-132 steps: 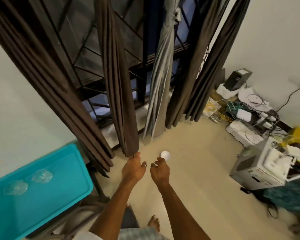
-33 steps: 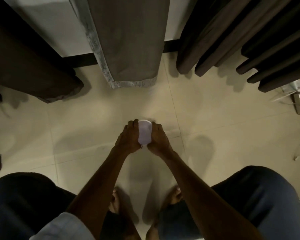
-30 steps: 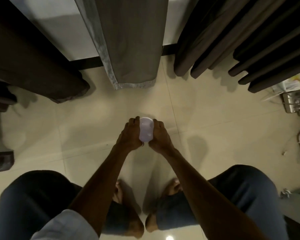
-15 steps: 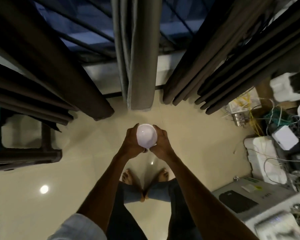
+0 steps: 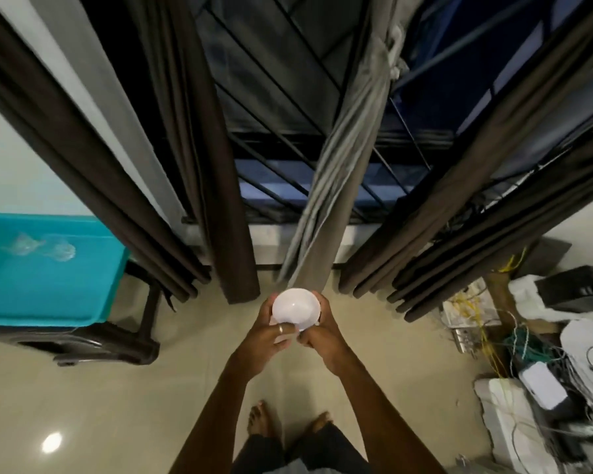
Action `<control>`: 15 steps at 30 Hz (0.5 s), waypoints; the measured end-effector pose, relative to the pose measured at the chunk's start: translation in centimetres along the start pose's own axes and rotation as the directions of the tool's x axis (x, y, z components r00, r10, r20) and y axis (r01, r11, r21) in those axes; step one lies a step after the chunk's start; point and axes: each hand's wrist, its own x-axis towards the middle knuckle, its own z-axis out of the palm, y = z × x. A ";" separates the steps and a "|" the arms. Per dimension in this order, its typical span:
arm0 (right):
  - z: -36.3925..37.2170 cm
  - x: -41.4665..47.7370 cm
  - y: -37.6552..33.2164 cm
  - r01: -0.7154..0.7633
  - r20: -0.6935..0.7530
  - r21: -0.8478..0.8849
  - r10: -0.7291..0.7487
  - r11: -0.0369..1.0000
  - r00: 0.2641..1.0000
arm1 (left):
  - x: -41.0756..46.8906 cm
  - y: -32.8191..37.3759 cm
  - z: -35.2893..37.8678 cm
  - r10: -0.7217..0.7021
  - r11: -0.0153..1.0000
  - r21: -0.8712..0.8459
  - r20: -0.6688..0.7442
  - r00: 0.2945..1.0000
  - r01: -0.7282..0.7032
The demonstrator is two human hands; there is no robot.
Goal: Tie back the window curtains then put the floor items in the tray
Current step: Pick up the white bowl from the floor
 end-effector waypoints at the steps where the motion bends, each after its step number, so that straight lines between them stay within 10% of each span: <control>1: 0.8 -0.2 -0.2 0.025 -0.002 0.045 -0.025 0.999 1.000 | -0.6 0.5 -0.3 -0.017 0.998 -0.063 -0.043 0.999 0.014; 15: 9.7 1.3 -2.2 -0.118 0.272 0.172 0.068 0.978 0.960 | -5.9 2.7 -5.4 0.148 0.943 -0.211 -0.431 0.890 -0.259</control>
